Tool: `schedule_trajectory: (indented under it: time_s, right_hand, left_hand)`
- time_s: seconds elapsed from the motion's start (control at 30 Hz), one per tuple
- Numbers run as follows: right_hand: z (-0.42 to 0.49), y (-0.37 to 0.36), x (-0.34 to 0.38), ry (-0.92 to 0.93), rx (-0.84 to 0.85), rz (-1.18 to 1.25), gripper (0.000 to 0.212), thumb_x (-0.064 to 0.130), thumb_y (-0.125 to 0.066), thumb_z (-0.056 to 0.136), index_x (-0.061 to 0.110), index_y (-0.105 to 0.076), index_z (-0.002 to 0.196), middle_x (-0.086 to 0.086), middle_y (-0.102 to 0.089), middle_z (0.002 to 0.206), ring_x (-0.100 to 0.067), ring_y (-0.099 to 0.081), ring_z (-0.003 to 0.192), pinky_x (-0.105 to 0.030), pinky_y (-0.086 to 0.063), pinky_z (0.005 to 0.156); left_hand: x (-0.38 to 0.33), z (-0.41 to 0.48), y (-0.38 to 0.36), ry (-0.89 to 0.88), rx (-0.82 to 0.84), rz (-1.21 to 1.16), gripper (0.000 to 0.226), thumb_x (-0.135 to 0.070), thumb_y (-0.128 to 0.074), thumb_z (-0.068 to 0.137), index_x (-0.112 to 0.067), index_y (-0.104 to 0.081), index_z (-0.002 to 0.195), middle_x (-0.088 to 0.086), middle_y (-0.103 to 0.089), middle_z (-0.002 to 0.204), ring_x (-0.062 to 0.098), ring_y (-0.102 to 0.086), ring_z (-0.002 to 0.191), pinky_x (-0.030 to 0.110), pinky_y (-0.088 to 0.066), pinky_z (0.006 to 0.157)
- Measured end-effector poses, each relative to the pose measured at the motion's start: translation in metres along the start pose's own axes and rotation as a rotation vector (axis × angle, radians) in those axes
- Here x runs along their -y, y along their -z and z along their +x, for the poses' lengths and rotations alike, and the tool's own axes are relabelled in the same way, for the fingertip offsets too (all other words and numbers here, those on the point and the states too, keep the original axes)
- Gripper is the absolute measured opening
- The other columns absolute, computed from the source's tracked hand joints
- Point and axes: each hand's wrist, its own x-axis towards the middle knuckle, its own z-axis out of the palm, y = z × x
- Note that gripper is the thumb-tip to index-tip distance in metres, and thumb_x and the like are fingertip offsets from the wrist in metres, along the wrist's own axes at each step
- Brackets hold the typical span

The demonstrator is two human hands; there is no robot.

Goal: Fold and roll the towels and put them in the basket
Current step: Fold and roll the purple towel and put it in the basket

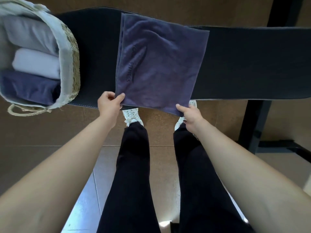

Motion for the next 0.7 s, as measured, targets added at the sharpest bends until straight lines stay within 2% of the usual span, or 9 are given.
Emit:
schedule_trajectory:
  time_s: [0.1, 0.17, 0.27, 0.33, 0.4, 0.5, 0.53, 0.6, 0.7]
  right_hand:
    - [-0.004, 0.01, -0.004, 0.074, -0.017, -0.062, 0.017, 0.018, -0.069, 0.098, 0.018, -0.069, 0.115, 0.009, -0.071, 0.104, -0.003, -0.065, 0.09, -0.021, -0.048, 0.074]
    - [-0.004, 0.018, -0.007, 0.123, -0.082, -0.086, 0.014, 0.018, -0.069, 0.098, 0.012, -0.07, 0.111, 0.001, -0.071, 0.103, -0.013, -0.066, 0.09, -0.027, -0.056, 0.08]
    - [-0.011, 0.027, -0.009, 0.168, -0.228, -0.103, 0.008, 0.017, -0.069, 0.095, 0.016, -0.067, 0.103, -0.008, -0.071, 0.104, -0.02, -0.065, 0.081, -0.035, -0.06, 0.078]
    - [-0.019, 0.033, -0.009, 0.22, -0.321, -0.126, 0.027, 0.018, -0.067, 0.09, 0.026, -0.064, 0.115, -0.004, -0.071, 0.113, -0.022, -0.068, 0.083, -0.039, -0.062, 0.079]
    - [-0.03, 0.038, -0.005, 0.28, -0.346, -0.122, 0.041, 0.013, -0.06, 0.086, 0.035, -0.065, 0.12, 0.002, -0.072, 0.11, -0.019, -0.068, 0.077, -0.038, -0.062, 0.072]
    - [-0.04, 0.05, 0.007, 0.317, -0.256, -0.059, 0.029, 0.001, -0.057, 0.094, 0.018, -0.076, 0.108, -0.008, -0.073, 0.093, -0.013, -0.061, 0.053, -0.027, -0.056, 0.053]
    - [-0.042, 0.054, 0.014, 0.32, -0.2, -0.044, 0.025, 0.002, -0.057, 0.096, 0.014, -0.077, 0.105, -0.013, -0.072, 0.093, -0.015, -0.065, 0.056, -0.026, -0.056, 0.054]
    - [-0.042, 0.062, 0.029, 0.301, -0.087, 0.019, 0.024, 0.003, -0.057, 0.096, 0.014, -0.077, 0.105, -0.016, -0.074, 0.104, -0.022, -0.074, 0.076, -0.027, -0.058, 0.057]
    - [-0.037, 0.068, 0.05, 0.303, 0.022, -0.035, 0.039, -0.009, -0.052, 0.09, 0.013, -0.071, 0.117, -0.012, -0.076, 0.112, -0.025, -0.073, 0.096, -0.028, -0.058, 0.06]
  left_hand:
    - [0.001, -0.005, 0.003, 0.025, -0.039, -0.049, 0.022, -0.021, -0.073, 0.096, -0.01, -0.057, 0.107, -0.001, -0.064, 0.089, 0.013, -0.065, 0.075, 0.025, -0.059, 0.071]
    - [0.003, -0.011, 0.005, 0.022, -0.064, -0.04, 0.022, -0.019, -0.07, 0.097, -0.012, -0.053, 0.11, 0.0, -0.066, 0.093, 0.012, -0.066, 0.076, 0.024, -0.059, 0.07]
    - [0.012, -0.024, 0.009, 0.008, -0.044, -0.01, 0.019, -0.013, -0.066, 0.099, -0.012, -0.05, 0.108, 0.003, -0.062, 0.093, 0.013, -0.065, 0.076, 0.024, -0.057, 0.065]
    - [0.017, -0.037, 0.011, -0.02, 0.014, 0.005, 0.012, -0.007, -0.06, 0.101, -0.016, -0.052, 0.1, 0.002, -0.06, 0.088, 0.014, -0.063, 0.074, 0.025, -0.057, 0.063]
    - [0.021, -0.047, 0.013, -0.03, 0.098, 0.025, 0.023, -0.002, -0.053, 0.103, -0.019, -0.06, 0.09, 0.001, -0.064, 0.089, 0.013, -0.061, 0.073, 0.024, -0.054, 0.064]
    - [0.018, -0.056, 0.02, 0.05, 0.245, 0.019, 0.041, 0.008, -0.045, 0.097, -0.018, -0.076, 0.092, 0.0, -0.073, 0.094, 0.005, -0.06, 0.066, 0.018, -0.049, 0.064]
    - [0.014, -0.056, 0.025, 0.072, 0.295, 0.005, 0.045, 0.013, -0.044, 0.092, -0.017, -0.078, 0.097, 0.001, -0.074, 0.094, 0.004, -0.061, 0.065, 0.016, -0.049, 0.064]
    - [0.007, -0.055, 0.031, 0.031, 0.373, 0.016, 0.055, 0.023, -0.045, 0.082, -0.013, -0.077, 0.108, 0.003, -0.076, 0.097, 0.006, -0.067, 0.074, 0.013, -0.05, 0.065]
    - [-0.005, -0.045, 0.035, -0.133, 0.408, 0.15, 0.059, 0.029, -0.051, 0.079, -0.011, -0.076, 0.114, 0.002, -0.078, 0.101, 0.006, -0.073, 0.084, 0.01, -0.05, 0.066]
